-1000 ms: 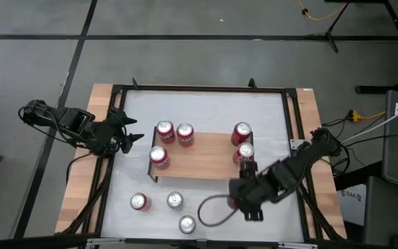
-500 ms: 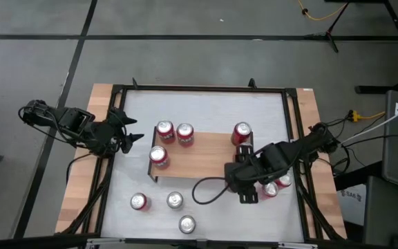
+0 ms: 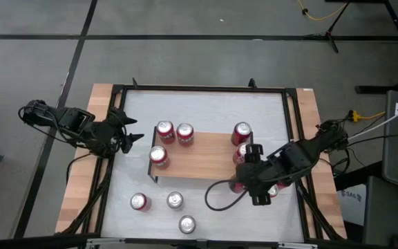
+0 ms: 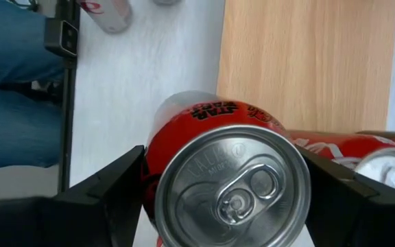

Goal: Place canned beverage on shelf
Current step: Put the red black soda can on the shelf

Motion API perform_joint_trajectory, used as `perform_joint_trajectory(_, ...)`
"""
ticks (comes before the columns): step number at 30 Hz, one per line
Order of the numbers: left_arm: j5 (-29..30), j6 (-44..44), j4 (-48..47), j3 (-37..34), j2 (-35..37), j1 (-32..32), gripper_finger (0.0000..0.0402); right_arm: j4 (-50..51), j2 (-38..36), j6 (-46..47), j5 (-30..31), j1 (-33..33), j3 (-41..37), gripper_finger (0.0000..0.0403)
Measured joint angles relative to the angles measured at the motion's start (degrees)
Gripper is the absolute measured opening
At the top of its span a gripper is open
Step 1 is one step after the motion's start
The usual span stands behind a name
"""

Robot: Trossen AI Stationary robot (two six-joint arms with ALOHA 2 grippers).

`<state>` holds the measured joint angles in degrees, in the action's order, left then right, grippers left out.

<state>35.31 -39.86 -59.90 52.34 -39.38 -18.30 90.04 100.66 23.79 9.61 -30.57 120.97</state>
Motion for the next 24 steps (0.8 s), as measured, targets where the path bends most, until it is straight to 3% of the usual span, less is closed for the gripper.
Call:
perform_joint_trajectory(8, 0.0, 0.0, 0.0, 0.0, 0.0, 0.0, 0.0328, -0.3, -0.5, -0.1, 0.4, -0.2, -0.8, 0.0298)
perform_joint_trajectory(16, 0.0, 0.0, 0.0, 0.0, 0.0, 0.0, 0.0328, 0.0, -2.9, 0.1, -0.4, -0.2, -9.1, 0.0297)
perform_joint_trajectory(24, 0.0, 0.0, 0.0, 0.0, 0.0, 0.0, 0.0328, -0.1, -4.7, 0.4, 3.5, -0.2, -12.4, 0.0298)
